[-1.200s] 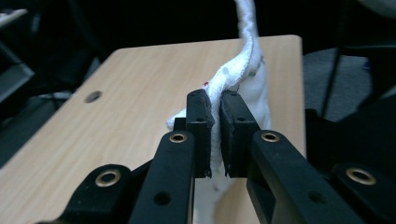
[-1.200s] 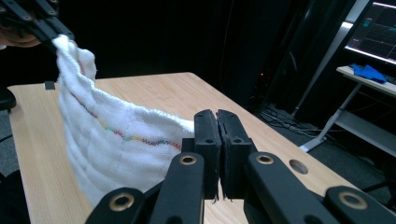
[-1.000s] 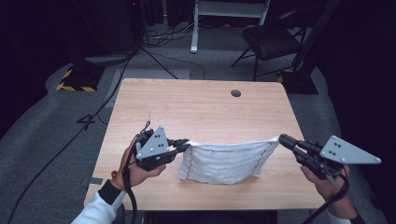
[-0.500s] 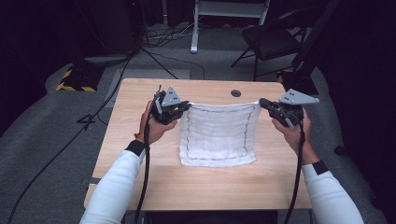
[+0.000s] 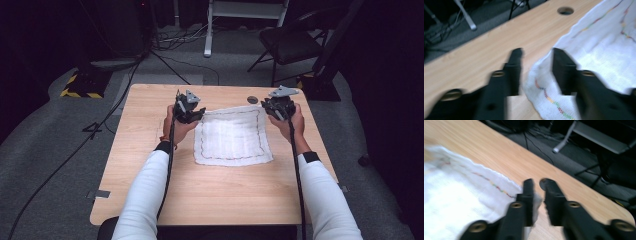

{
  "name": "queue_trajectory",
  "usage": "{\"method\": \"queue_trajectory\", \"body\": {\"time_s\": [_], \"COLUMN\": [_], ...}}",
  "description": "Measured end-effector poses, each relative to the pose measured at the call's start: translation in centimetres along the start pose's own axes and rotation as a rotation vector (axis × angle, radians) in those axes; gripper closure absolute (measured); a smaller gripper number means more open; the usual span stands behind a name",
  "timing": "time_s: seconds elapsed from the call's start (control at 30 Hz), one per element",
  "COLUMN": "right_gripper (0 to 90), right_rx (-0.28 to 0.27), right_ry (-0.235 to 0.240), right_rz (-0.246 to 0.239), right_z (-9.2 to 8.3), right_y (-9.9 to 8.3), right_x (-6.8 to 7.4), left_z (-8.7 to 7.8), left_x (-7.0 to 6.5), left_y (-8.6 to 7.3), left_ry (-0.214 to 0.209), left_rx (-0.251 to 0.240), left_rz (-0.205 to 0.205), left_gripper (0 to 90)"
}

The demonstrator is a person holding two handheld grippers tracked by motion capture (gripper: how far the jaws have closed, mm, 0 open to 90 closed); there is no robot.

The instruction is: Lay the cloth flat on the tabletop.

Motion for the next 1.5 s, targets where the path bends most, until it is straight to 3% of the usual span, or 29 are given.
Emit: {"method": "queue_trajectory", "body": {"time_s": [0.07,0.13,0.2,0.27,0.33,0.47,0.63,0.8,0.87,1.07,1.17,1.27,1.4,1.5], "right_gripper": [67.6,61.3,55.3,54.2,53.6,52.8,53.4,56.9,60.8,79.8,85.9,87.3,87.5,87.6], "right_rx": [0.029,0.037,0.069,0.073,0.079,0.121,0.152,0.192,0.213,0.186,0.190,0.197,0.198,0.200], "right_ry": [0.010,0.007,0.034,0.064,0.125,0.215,0.308,0.344,0.352,0.382,0.384,0.386,0.390,0.387], "right_rz": [0.004,0.011,0.044,0.047,0.049,0.036,0.051,0.014,0.005,0.025,-0.011,-0.010,0.010,-0.002], "right_z": [0.4,0.3,0.1,-0.6,-1.5,-3.3,-5.1,-6.0,-6.0,-6.4,-6.9,-7.5,-8.6,-9.6], "right_y": [-0.7,-1.4,-2.4,-3.3,-4.4,-7.3,-10.1,-11.6,-12.0,-12.5,-12.5,-12.7,-13.1,-13.4], "right_x": [0.1,-0.1,-0.4,-0.3,0.1,1.0,2.0,3.1,3.5,3.9,4.5,4.7,4.9,5.5], "left_z": [0.2,0.1,-0.3,-1.0,-2.0,-3.9,-5.7,-5.9,-5.8,-6.3,-6.7,-7.3,-8.1,-8.8], "left_x": [-0.1,-0.2,-0.5,-1.0,-1.5,-2.5,-3.5,-3.9,-3.9,-4.1,-4.3,-4.4,-4.9,-5.6], "left_y": [-0.6,-0.9,-1.5,-2.1,-3.0,-5.2,-7.6,-9.0,-9.3,-9.3,-9.6,-9.9,-10.1,-10.3], "left_ry": [-0.035,-0.036,-0.086,-0.118,-0.160,-0.243,-0.295,-0.313,-0.342,-0.390,-0.409,-0.433,-0.436,-0.450], "left_rx": [0.026,0.044,0.069,0.077,0.093,0.136,0.185,0.235,0.230,0.234,0.235,0.246,0.254,0.262], "left_rz": [-0.007,0.001,-0.009,0.021,0.054,0.087,0.094,0.085,0.070,0.080,0.083,0.080,0.107,0.134], "left_gripper": [37.0,30.7,25.4,24.6,24.3,23.9,24.0,39.5,46.1,70.4,83.7,87.4,87.8,87.9]}}
Point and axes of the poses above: each handheld gripper's, and its own axes: z roughly forward along the jaws, y roughly out of its top, x roughly to its left, the point moved 1 cm from there along z, roughly forward along the jaws, and after that the axes turned 9 degrees about -x, right-handed, at the moved point
